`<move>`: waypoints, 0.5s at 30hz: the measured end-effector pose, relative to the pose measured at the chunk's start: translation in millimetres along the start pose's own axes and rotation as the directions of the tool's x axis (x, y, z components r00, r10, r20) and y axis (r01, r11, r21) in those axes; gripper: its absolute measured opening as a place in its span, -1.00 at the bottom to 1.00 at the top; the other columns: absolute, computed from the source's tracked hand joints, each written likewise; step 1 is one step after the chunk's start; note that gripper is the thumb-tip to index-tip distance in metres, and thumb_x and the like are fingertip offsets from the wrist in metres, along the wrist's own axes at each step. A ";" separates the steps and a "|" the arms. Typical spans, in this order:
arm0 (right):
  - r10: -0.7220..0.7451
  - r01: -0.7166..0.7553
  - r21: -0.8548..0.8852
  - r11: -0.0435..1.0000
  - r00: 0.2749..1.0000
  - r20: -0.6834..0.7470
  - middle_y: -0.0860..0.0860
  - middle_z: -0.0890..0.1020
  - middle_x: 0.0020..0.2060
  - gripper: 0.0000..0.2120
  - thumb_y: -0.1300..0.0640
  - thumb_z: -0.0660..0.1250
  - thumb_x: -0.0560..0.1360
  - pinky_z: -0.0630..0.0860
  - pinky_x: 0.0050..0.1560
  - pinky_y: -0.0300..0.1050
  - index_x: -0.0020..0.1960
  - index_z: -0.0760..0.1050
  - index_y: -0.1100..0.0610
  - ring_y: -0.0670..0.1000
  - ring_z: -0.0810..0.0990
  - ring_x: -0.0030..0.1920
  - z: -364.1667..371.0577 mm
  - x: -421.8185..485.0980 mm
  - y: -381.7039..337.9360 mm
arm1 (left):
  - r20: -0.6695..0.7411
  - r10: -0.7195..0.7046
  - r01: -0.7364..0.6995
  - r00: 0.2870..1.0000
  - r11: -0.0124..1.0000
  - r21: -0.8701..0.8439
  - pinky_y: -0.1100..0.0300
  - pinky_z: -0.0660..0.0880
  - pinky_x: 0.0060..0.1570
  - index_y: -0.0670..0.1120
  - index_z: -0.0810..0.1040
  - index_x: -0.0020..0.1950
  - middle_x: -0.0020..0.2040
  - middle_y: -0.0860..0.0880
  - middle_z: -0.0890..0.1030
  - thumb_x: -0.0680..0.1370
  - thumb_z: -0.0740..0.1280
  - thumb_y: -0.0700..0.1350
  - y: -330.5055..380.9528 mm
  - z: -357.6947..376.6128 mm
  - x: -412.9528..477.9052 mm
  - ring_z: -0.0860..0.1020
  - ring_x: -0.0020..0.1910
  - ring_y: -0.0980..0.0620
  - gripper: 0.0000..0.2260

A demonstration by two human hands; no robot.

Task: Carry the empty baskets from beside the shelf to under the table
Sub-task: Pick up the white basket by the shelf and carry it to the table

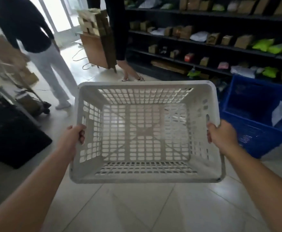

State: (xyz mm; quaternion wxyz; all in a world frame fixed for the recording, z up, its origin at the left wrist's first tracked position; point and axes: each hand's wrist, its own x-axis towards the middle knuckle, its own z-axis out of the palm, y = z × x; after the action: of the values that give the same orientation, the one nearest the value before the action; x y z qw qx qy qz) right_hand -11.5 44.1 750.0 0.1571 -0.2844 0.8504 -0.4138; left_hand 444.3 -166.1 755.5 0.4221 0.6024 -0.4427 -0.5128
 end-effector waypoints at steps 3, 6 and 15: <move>-0.101 0.099 0.036 0.994 0.993 0.058 0.03 0.64 -0.45 -0.76 -0.10 0.25 0.51 0.50 -0.41 -0.11 -0.16 0.52 0.06 0.03 0.62 -0.48 71.1 -6.5 -81.2 | -0.106 0.034 -0.036 0.994 0.999 -0.018 0.19 0.31 -0.52 -0.14 0.53 -0.23 -0.49 -0.02 0.45 0.34 0.42 -0.15 29.3 -87.0 27.2 0.35 -0.58 0.04 -0.89; -0.173 0.165 0.073 0.984 0.977 0.123 0.08 0.65 -0.35 -0.77 -0.04 0.23 0.51 0.55 -0.32 -0.05 -0.10 0.54 0.11 0.12 0.63 -0.39 137.3 -20.2 -152.0 | -0.223 0.063 -0.071 0.973 0.997 -0.029 0.18 0.32 -0.52 -0.15 0.53 -0.26 -0.48 -0.04 0.46 0.35 0.42 -0.16 51.2 -167.1 47.4 0.36 -0.58 0.03 -0.89; -0.396 0.376 0.126 0.918 0.865 0.309 0.16 0.65 -0.29 -0.66 -0.04 0.23 0.54 0.60 -0.15 0.08 -0.11 0.55 0.24 0.19 0.64 -0.27 319.5 -41.9 -358.8 | -0.539 0.102 -0.168 0.836 0.983 -0.076 0.20 0.32 -0.55 -0.17 0.50 -0.27 -0.53 -0.03 0.47 0.40 0.38 -0.22 89.4 -358.5 101.3 0.37 -0.60 0.03 -0.91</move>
State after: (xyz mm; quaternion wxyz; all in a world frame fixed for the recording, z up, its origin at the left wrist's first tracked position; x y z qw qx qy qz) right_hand 309.1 -304.4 841.7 0.2191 -0.5085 0.7250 -0.4096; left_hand 799.1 -267.0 859.0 0.5987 0.6617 -0.3180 -0.3202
